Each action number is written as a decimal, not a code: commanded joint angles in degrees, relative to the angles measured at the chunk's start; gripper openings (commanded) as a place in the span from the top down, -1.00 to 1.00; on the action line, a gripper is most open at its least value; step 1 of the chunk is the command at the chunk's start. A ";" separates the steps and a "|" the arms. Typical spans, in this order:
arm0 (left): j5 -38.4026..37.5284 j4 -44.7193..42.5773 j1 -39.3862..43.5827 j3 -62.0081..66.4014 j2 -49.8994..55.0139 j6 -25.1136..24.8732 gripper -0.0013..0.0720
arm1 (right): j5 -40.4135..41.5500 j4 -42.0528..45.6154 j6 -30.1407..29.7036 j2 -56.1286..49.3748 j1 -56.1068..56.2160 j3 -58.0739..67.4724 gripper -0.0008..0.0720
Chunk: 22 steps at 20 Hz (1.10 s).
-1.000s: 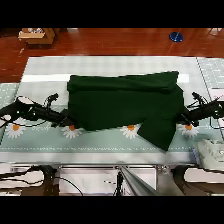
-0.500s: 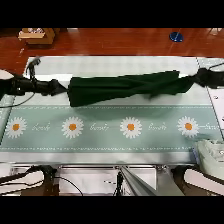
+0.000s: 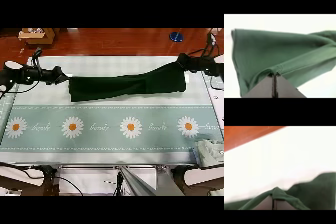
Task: Fold the shirts.
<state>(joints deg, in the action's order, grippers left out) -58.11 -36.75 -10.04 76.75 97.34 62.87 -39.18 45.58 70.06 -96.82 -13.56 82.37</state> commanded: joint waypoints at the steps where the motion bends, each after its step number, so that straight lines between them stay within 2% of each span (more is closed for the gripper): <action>1: 0.68 0.59 0.09 5.90 6.80 1.09 0.90 | 6.29 -0.07 4.09 -5.97 1.05 2.62 0.89; 4: -0.55 0.55 0.31 6.34 10.32 1.07 0.89 | 4.63 -0.11 4.68 -8.35 1.05 2.62 0.88; 5: -2.43 0.55 0.31 6.34 11.08 1.07 0.78 | 3.76 -0.02 4.59 -8.35 1.05 2.62 0.63; 7: -5.81 -0.13 -0.44 6.36 11.47 1.05 -0.09 | 1.79 0.31 3.30 -6.69 0.09 2.69 -0.13; 8: -8.07 -0.31 -1.60 6.49 11.17 1.05 -0.14 | 0.90 1.86 2.84 -4.85 -1.07 2.69 -0.22; 9: -10.73 -0.28 -3.10 6.99 10.84 1.66 -0.14 | 0.26 4.79 2.93 -2.86 -2.40 2.69 -0.23; 10: -13.29 -0.28 -4.52 7.63 10.45 2.60 -0.13 | -0.83 9.05 3.45 -0.68 -4.00 2.69 -0.37; 11: -15.37 -0.31 -5.77 8.20 9.88 2.78 -0.12 | -3.41 13.18 5.46 0.85 -5.77 2.80 -0.60; 13: -17.44 -0.31 -7.56 8.68 8.26 2.78 -0.12 | -12.52 17.40 6.40 1.16 -9.42 4.11 -0.61; 17: -19.65 -0.28 -7.78 8.70 6.16 2.78 -0.11 | -24.48 11.32 4.81 -2.75 -15.06 4.11 -0.61; 20: -22.38 -0.31 -7.15 8.68 6.16 2.80 -0.11 | -25.33 8.76 4.11 -6.14 -15.65 4.11 -0.61; 22: -22.56 -0.28 -6.71 8.68 6.16 2.80 0.13 | -24.74 6.58 3.10 -8.37 -15.21 4.11 -0.61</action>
<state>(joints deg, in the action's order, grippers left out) -78.72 -37.04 -17.08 85.36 103.72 65.60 -61.71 55.11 74.41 -102.45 -28.21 86.39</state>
